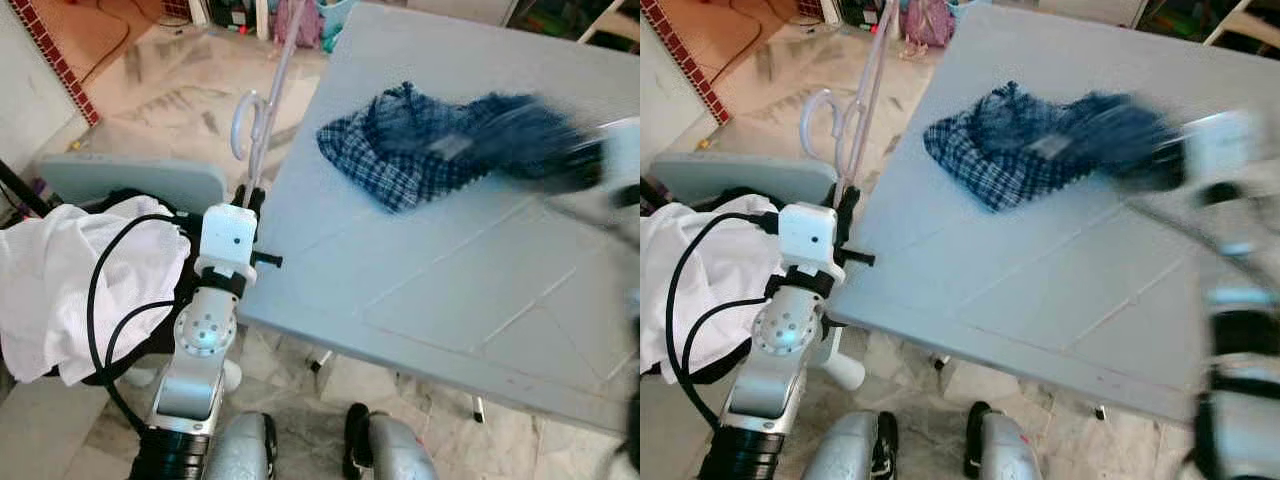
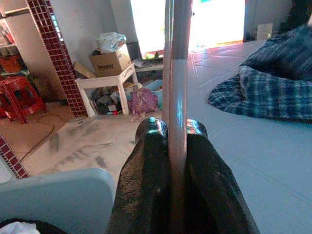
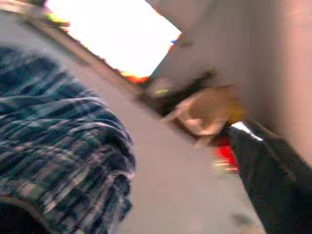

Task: Hang hanger

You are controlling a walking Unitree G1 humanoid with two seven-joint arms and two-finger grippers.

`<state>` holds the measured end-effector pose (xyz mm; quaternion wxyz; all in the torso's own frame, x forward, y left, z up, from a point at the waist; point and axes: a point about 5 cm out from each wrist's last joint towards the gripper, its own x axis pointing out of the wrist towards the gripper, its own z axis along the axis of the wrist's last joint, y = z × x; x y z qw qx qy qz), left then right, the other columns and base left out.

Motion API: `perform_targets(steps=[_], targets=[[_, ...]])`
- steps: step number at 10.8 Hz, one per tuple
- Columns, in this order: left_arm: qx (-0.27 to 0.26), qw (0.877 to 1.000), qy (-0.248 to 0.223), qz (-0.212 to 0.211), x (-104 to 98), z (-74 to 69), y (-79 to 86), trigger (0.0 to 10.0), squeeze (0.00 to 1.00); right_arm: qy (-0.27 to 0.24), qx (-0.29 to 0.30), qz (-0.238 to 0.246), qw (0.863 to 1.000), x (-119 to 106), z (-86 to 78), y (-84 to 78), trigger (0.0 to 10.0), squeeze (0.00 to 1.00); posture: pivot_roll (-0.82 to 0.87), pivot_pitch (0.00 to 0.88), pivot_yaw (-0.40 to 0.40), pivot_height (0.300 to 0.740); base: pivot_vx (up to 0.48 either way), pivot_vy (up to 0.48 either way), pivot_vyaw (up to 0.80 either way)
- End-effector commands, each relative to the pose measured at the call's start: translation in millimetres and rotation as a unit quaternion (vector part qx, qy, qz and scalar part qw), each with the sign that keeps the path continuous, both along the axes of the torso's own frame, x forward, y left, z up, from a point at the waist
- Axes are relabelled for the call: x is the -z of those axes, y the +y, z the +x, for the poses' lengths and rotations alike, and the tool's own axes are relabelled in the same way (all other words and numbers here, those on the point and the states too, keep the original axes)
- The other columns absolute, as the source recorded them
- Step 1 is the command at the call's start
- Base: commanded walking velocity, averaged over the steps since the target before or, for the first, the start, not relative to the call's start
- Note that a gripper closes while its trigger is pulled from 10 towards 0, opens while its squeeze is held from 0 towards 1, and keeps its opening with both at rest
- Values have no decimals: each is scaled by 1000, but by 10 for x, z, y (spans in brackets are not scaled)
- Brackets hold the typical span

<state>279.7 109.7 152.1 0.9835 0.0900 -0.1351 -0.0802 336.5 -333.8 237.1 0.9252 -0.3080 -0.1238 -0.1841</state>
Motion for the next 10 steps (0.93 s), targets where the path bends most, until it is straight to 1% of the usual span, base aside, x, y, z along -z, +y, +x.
perform_targets(steps=[1, 2, 3, 4, 5, 6, 7, 8, 9, 10], targets=[[9, 1000, 10, 2, 48, -18, -57, 10000, 0, -23, 17, -9, 1000, -73, -13, -42, 10000, 1000, 41, 203, -5, 740, 0, 0, 0], [8, 1000, 11, 2, 50, -11, -62, 10000, 0, -39, 19, 20, 999, -98, -2, -61, 10000, 1000, 40, 202, -5, 740, 0, 0, 0], [10, 1000, 10, 1, 43, -2, -73, 10000, 0, 35, -106, 118, 987, 100, 130, 140, 10000, 1000, 42, 200, -5, 740, 0, 0, 0], [10, 1000, 12, 1, 51, -9, -69, 10000, 0, 107, -188, 110, 970, 262, 131, 285, 10000, 1000, 43, 200, -5, 740, 0, 0, 0], [11, 1000, 14, 1, 60, -20, -63, 10000, 0, 174, -271, 122, 939, 420, 47, 367, 10000, 1000, 45, 202, -6, 740, 0, 0, 0], [13, 1000, 15, 0, 64, -25, -59, 10000, 0, 208, -360, 96, 904, 460, -102, 456, 10000, 1000, 44, 203, -5, 740, 0, 0, 0], [15, 1000, 18, -2, 73, -27, -71, 10000, 0, 255, -390, 93, 880, 547, -201, 433, 10000, 1000, 40, 202, -2, 740, 0, 0, 0], [21, 1000, 16, -1, 61, -21, -90, 10000, 0, 313, -417, 79, 850, 616, -318, 381, 10000, 1000, 42, 202, 1, 740, 0, 0, 0], [25, 1000, 18, 1, 69, -29, -89, 10000, 0, 364, -432, 72, 822, 641, -415, 306, 10000, 1000, 44, 203, 5, 740, 0, 0, 0], [25, 999, 19, 1, 73, -34, -87, 10000, 0, 403, -429, 46, 807, 677, -483, 267, 10000, 1000, 44, 203, 5, 740, 0, 0, 0]])
